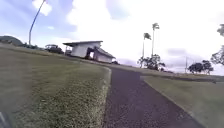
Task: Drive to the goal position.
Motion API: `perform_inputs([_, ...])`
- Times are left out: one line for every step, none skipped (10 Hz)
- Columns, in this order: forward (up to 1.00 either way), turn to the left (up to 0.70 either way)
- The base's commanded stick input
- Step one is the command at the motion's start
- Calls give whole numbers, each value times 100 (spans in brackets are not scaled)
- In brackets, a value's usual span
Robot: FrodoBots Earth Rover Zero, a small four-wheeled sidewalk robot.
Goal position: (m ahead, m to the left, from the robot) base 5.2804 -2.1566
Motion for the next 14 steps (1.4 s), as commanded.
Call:
perform_inputs([70,0])
perform_inputs([70,0])
perform_inputs([70,0])
perform_inputs([70,0])
perform_inputs([70,0])
perform_inputs([70,0])
perform_inputs([70,0])
perform_inputs([70,0])
perform_inputs([70,0])
perform_inputs([70,0])
perform_inputs([70,0])
perform_inputs([70,0])
perform_inputs([70,0])
perform_inputs([70,0])
